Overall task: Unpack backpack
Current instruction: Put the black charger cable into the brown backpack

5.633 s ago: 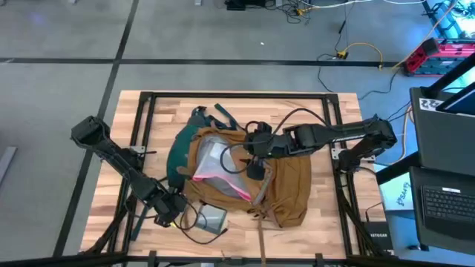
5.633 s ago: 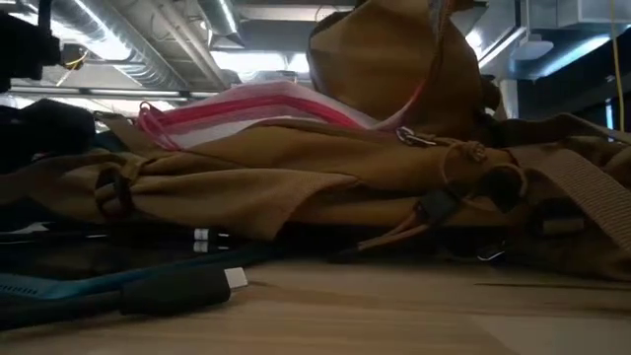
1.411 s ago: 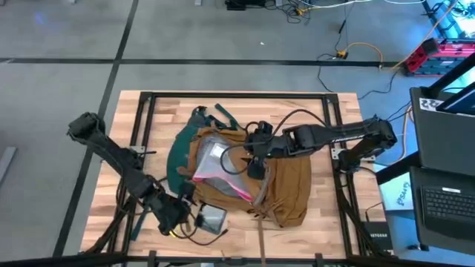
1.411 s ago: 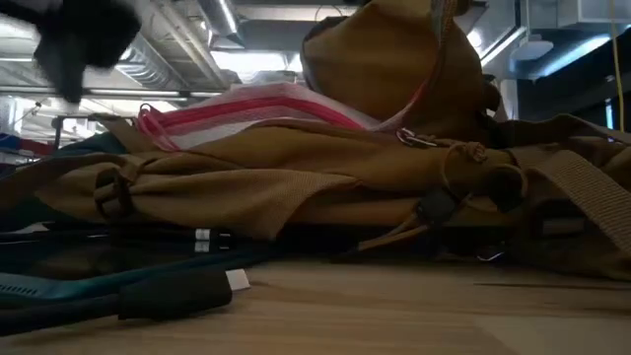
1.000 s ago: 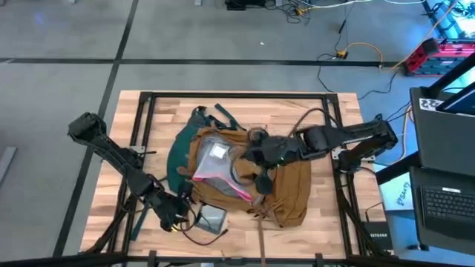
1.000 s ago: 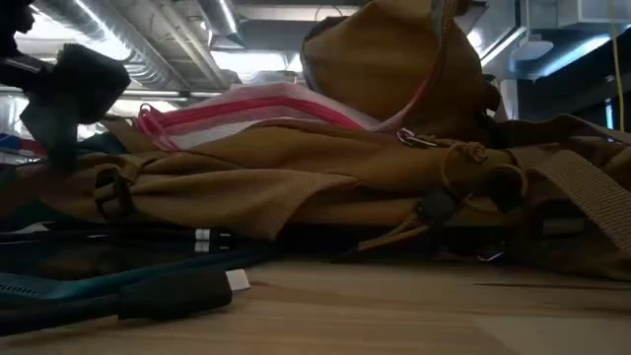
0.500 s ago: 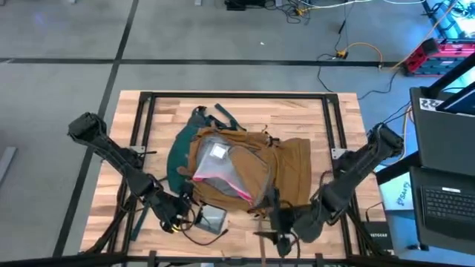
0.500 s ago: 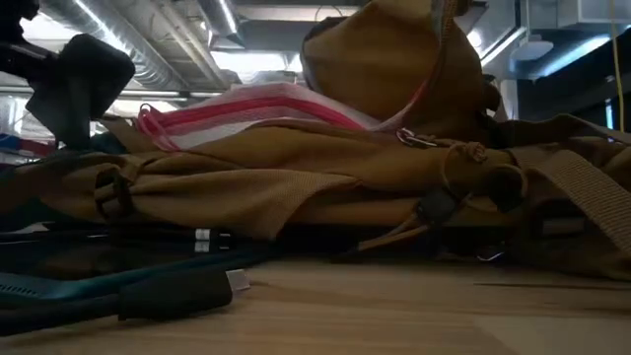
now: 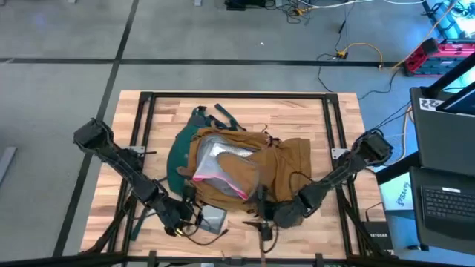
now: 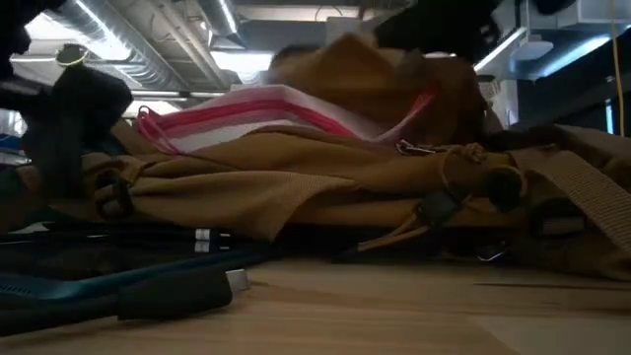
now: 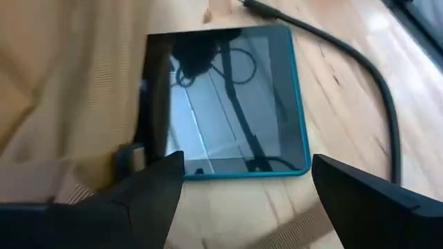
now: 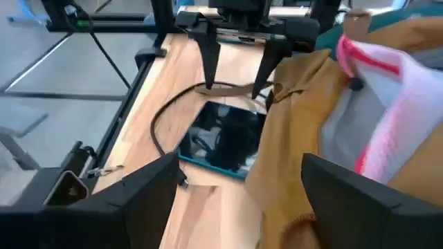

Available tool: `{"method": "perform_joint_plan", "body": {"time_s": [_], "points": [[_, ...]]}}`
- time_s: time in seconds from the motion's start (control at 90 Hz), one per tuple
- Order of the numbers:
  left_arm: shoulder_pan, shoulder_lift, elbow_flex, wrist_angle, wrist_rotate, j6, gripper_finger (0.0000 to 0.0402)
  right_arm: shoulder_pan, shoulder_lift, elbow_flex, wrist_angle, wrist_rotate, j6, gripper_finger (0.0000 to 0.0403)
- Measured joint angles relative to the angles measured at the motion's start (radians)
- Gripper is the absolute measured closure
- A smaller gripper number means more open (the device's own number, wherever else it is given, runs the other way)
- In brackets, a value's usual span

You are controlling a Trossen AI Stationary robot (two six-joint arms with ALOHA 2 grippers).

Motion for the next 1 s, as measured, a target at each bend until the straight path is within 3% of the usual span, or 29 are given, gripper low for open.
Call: {"method": "perform_joint_plan", "body": {"time_s": [0.367,0.678,1.0], "points": [[-0.026,0.135,0.004,0.115,-0.048,0.012,0.0101,0.023,0.089,0.223,-0.104,-0.023,-0.205,0.0114],[-0.036,0.135,0.003,0.111,-0.084,0.007,0.0101,0.011,0.301,0.448,-0.357,-0.009,-0.257,0.0114],[-0.036,0.135,0.002,0.104,-0.109,-0.001,0.0101,-0.019,0.459,0.603,-0.625,0.103,-0.286,0.0114]]}}
